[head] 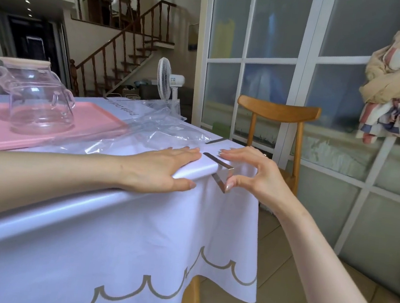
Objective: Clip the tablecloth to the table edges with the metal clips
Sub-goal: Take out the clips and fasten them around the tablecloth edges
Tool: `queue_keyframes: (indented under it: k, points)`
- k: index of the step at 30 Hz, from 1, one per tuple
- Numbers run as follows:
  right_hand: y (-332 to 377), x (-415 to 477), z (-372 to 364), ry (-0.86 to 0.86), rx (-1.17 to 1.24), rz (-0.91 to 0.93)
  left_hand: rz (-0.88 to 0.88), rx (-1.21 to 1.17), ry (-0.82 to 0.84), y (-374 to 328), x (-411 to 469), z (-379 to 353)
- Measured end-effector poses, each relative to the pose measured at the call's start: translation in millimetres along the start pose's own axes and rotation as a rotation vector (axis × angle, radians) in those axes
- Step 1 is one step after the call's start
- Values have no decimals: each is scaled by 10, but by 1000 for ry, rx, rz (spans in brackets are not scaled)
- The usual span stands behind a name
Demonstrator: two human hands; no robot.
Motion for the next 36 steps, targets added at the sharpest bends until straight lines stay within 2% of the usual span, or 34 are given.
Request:
queue_keyframes:
  k: [13,21,25,36]
  points:
    - [-39,84,-218,-244,-134,54,-56,15,-16,2,10,-8]
    - [-128,-50,-286,-215,-94,81,-54,62,-98,-47,57,-10]
    - [-172,-149,-415,-179,-190,147,-81,5,-110,-69,94,4]
    - [-209,-144,-418,-252,-224,198,-106,85,-94,-55,167,23]
Point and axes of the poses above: each hand's wrist, its own x-axis towards the middle knuckle, its own z-axis out of the back of the hand, y = z × x, the point moved 1 cm from there along x, towards the middle knuckle, and after that the axes turned 13 degrees about z, right-handed, at the moved point
